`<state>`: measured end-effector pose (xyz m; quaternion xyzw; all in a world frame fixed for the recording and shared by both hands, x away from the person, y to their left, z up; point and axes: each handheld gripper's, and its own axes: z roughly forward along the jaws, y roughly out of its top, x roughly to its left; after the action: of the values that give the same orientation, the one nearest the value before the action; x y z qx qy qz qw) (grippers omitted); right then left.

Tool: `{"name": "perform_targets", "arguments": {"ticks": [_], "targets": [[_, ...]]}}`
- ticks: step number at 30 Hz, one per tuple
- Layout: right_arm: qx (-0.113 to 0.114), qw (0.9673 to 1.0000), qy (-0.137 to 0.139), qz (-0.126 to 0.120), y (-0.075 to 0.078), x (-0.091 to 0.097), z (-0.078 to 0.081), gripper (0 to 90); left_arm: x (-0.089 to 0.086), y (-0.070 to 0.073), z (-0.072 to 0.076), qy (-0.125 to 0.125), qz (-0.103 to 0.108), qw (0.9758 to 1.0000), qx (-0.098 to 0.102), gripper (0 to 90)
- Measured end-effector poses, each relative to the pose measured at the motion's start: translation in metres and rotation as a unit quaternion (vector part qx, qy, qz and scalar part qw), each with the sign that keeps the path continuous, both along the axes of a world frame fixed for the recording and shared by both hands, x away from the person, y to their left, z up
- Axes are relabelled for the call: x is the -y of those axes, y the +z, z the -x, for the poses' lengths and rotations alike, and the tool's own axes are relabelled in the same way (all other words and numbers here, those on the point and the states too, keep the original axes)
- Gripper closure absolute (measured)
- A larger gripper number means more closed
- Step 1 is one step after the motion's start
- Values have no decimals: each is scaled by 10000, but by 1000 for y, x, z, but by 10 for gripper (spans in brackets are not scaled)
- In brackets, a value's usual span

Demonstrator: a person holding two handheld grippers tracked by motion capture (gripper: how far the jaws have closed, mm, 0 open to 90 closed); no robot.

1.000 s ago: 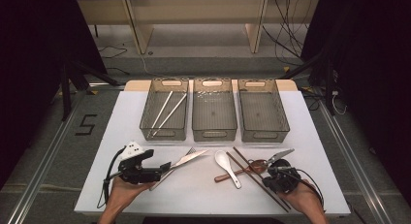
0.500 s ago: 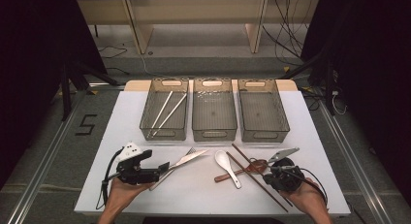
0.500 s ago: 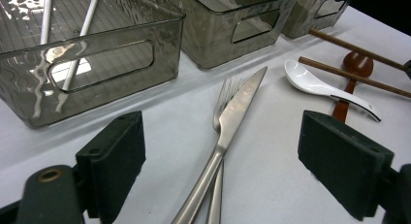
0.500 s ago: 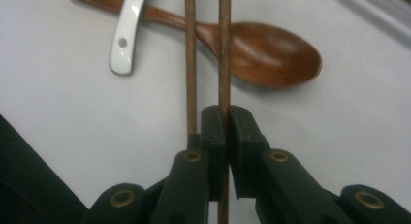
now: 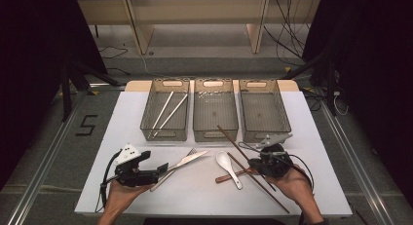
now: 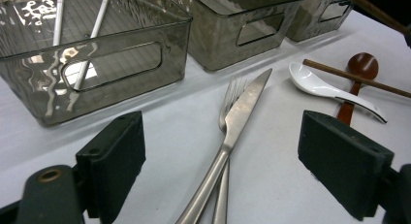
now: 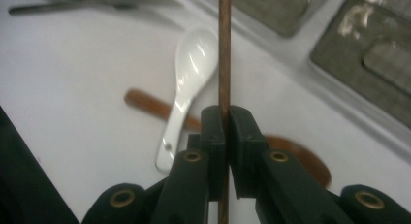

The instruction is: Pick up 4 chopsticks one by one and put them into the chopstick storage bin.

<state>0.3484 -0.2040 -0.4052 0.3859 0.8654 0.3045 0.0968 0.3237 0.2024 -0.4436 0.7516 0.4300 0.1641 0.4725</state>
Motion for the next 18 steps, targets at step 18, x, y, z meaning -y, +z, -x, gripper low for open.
{"name": "perform_targets", "arguments": {"ticks": [18], "targets": [[192, 9990, 30, -399, 12, -58, -44, 860, -3, -1, 3, 58, 106, 9999, 77, 168]]}}
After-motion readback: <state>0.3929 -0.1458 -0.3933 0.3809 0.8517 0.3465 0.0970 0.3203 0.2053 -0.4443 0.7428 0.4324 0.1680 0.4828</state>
